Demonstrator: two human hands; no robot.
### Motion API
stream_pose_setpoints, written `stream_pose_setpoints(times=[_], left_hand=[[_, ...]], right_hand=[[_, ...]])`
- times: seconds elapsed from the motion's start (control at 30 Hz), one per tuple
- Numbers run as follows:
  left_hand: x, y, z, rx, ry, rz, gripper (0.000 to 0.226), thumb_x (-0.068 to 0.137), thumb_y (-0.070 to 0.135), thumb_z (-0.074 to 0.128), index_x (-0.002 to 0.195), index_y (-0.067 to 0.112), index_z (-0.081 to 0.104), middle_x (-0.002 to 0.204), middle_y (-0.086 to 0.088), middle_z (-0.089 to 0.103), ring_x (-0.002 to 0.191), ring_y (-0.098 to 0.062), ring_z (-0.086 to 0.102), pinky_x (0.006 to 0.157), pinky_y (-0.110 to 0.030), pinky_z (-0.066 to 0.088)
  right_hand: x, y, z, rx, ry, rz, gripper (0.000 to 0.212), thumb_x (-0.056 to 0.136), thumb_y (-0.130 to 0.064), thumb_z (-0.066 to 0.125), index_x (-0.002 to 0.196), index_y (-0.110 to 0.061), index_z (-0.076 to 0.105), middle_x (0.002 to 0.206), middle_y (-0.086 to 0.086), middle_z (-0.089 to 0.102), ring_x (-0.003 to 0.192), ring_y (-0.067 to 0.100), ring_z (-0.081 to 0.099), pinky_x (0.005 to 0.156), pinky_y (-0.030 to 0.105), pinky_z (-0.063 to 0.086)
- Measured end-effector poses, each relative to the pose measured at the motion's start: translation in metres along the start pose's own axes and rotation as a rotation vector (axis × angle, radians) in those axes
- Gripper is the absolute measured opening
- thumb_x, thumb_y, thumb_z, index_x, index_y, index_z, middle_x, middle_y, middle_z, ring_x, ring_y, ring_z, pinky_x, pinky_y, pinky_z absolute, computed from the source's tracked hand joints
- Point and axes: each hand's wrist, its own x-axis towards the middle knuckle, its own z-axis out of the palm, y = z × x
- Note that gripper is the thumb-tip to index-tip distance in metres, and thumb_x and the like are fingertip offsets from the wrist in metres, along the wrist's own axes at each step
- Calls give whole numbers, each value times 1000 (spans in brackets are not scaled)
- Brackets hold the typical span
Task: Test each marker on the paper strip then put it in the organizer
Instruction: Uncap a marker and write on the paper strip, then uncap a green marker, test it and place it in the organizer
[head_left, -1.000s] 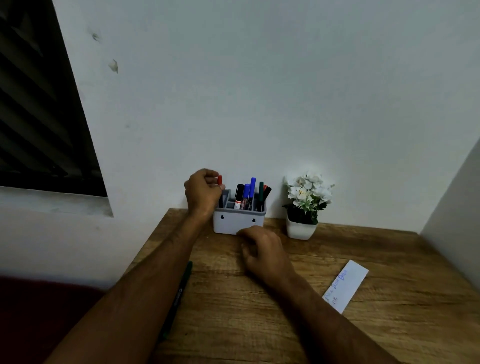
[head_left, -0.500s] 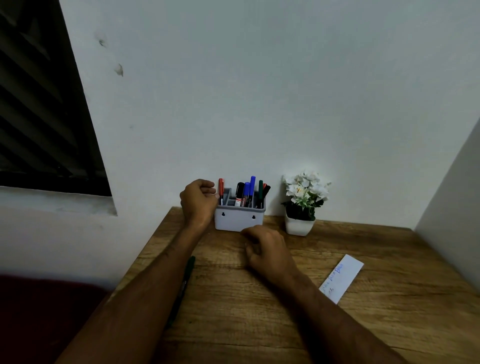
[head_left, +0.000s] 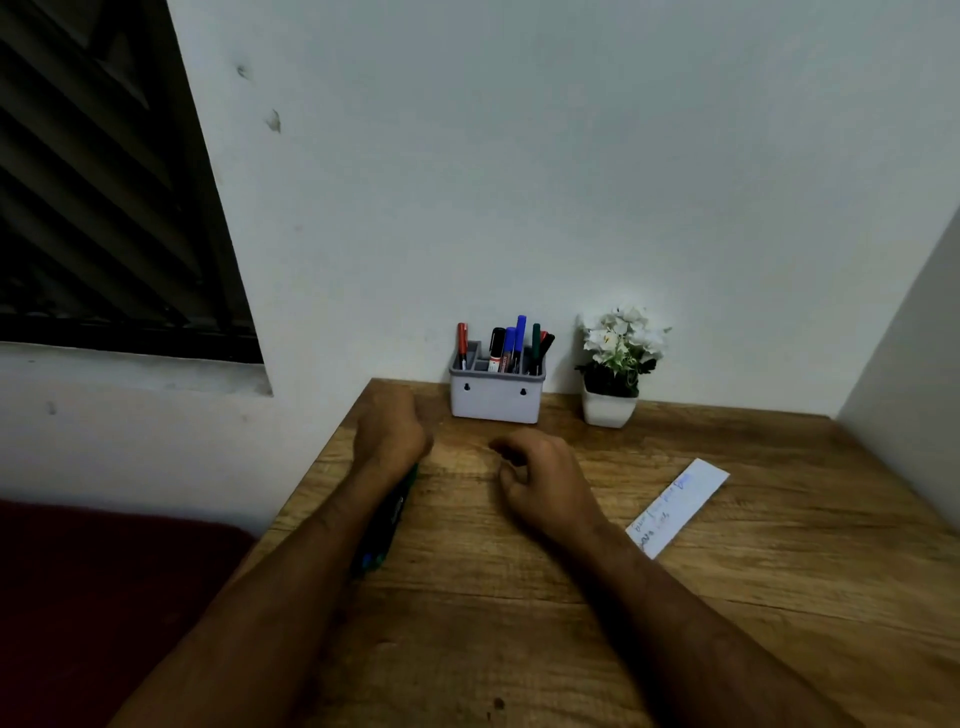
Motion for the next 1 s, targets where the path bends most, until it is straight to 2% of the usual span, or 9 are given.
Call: stream_pose_setpoints(times=[0.1,0.2,0.4,0.63,0.77,0.9,1.0], left_hand=[[-11,-1,3,119,24,46,13,81,4,65,92,10,69,104,-13,67,99,-28,65,72,-33,55],[-18,2,5,182,25,70,13,81,-1,65,90,7,71,100,-14,68,96,-28,66,75,-36,60],[-27,13,8,244,-30,65,7,85,5,69,88,11,72,95,-10,70,90,-25,68,71,-35,60],[-29,16,12,251,-30,67,11,88,8,67,96,14,72,100,-9,70,95,-26,67,75,-37,59],[-28,22,10,199,-46,76,11,87,7,68,93,13,74,98,-8,70,92,-24,67,72,-35,59],[-25,31,9,54,-103,69,9,84,6,72,90,13,74,95,-6,72,90,-20,68,77,-35,60],[-23,42,8,-121,-182,36,10,80,8,79,87,13,74,91,-1,72,89,-16,68,80,-34,59]], right_hand=[[-6,-3,-2,-1,2,-3,31,93,-11,65,122,-17,71,116,-3,73,106,6,64,95,31,57],[-13,-4,-6,-2,-18,6,31,94,-11,65,124,-17,69,118,-3,72,108,7,63,97,30,56],[-18,-2,-12,-11,-8,13,31,94,-11,66,124,-18,70,119,-3,72,108,6,63,97,28,55],[-21,-2,-17,4,-11,26,30,94,-10,64,124,-16,70,117,-2,73,107,8,65,97,32,57],[-22,-3,-19,39,-10,68,31,95,-9,65,124,-17,70,119,-3,73,108,6,65,97,28,57],[-23,-4,-21,134,-1,146,31,96,-11,66,126,-18,70,121,-5,73,109,3,65,98,23,55],[-21,-4,-23,191,29,203,20,96,-20,69,114,-21,76,104,-8,77,93,1,68,86,24,59]])
